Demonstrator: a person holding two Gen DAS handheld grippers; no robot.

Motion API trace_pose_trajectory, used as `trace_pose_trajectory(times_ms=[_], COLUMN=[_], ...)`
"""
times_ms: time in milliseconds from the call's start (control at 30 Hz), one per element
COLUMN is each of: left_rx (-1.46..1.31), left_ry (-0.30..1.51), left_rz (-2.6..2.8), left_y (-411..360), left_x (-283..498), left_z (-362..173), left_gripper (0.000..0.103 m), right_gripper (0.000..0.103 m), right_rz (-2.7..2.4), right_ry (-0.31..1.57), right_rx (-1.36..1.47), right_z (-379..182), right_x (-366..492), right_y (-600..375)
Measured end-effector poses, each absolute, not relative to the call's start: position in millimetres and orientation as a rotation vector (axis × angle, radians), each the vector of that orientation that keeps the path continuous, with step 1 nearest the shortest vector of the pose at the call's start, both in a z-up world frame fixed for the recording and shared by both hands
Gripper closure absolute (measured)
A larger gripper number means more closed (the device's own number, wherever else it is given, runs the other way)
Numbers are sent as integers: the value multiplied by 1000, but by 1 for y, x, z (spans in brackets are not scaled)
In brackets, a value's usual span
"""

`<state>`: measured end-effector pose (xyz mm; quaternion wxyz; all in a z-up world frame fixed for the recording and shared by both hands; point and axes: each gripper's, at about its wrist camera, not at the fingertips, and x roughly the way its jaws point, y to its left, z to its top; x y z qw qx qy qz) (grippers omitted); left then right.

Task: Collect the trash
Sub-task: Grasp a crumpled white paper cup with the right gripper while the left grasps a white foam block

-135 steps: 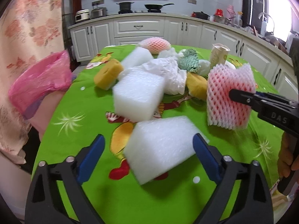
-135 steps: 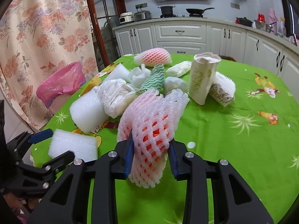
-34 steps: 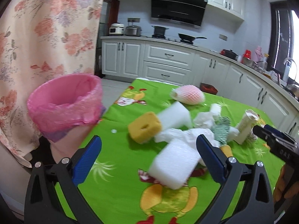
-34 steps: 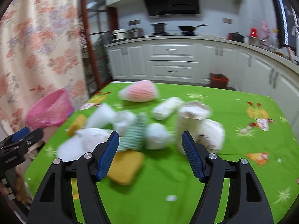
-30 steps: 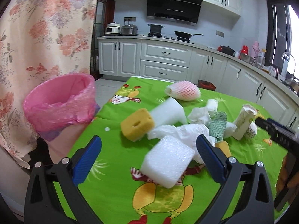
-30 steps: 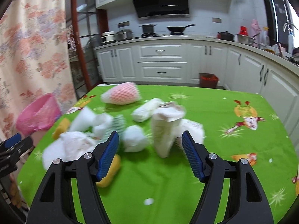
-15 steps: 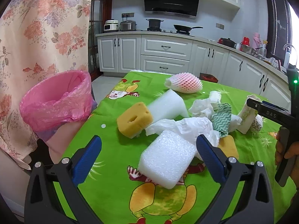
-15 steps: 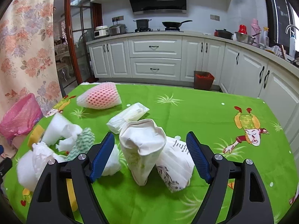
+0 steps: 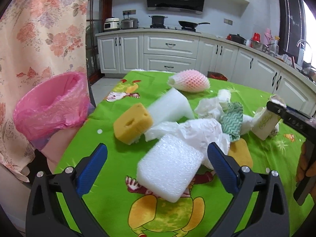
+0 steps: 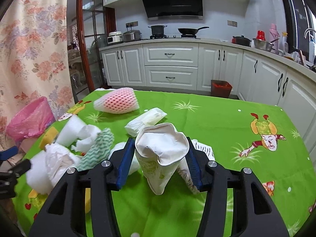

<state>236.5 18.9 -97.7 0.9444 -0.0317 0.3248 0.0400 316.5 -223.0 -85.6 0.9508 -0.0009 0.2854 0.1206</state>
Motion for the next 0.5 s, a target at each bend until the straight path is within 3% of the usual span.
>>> trace_pose_trajectory(times_ms=[433,467,500], left_rx=[-18,-20,-20], left_ry=[735,736,735], left_rz=[31,24,13], left_y=[13,12,10], left_x=[251,252,251], left_z=[-131,-131,-131], left_gripper=[6,9,20], right_gripper=[54,54,54], right_rz=[314,315,318], right_ry=[534,533,535], right_rx=[16,15,15], right_z=[-69,-68,-68], right_x=[277,275,273], right_y=[-215,-214,-213])
